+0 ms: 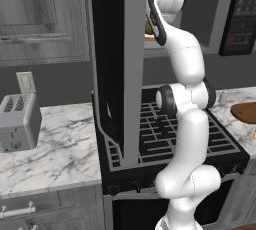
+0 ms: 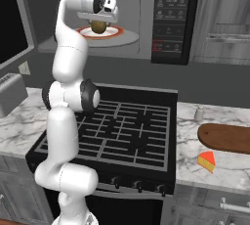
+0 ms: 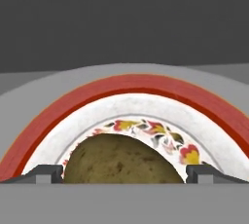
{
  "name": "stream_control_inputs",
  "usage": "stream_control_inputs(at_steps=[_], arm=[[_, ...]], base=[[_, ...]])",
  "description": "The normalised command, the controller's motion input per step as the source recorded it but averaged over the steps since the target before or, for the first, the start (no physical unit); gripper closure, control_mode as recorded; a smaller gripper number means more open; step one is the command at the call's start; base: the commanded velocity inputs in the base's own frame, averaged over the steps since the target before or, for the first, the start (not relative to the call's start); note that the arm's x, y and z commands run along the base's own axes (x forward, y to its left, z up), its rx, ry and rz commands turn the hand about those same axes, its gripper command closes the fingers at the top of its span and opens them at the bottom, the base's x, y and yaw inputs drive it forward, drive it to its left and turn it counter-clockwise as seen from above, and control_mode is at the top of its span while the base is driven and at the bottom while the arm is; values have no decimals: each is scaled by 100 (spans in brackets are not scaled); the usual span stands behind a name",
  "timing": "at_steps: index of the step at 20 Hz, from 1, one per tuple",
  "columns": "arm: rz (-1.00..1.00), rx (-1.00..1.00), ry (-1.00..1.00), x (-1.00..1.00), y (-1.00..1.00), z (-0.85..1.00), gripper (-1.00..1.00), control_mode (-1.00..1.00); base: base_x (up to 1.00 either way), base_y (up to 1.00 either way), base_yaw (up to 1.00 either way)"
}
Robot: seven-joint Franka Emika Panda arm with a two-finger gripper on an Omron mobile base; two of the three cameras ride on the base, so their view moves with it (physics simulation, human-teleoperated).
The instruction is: Retrieve the reheated potato from the microwave, then place the potato, cheese, and condiment on the cutting board.
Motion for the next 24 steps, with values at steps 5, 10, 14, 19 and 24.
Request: stream_control_inputs(at_steps=[5, 10, 14, 19, 24], arm=[[0, 0, 1, 0, 0, -12, -100, -100], [0, 0, 0, -1, 0, -9, -100, -100], [0, 0, 0, -11, 0, -10, -100, -100], [0, 0, 0, -16, 0, -11, -100, -100], [0, -2, 0, -18, 0, -10, -100, -100]], base=[[0, 0, 0], [0, 0, 0], [0, 0, 0], [0, 0, 0], [0, 0, 0]])
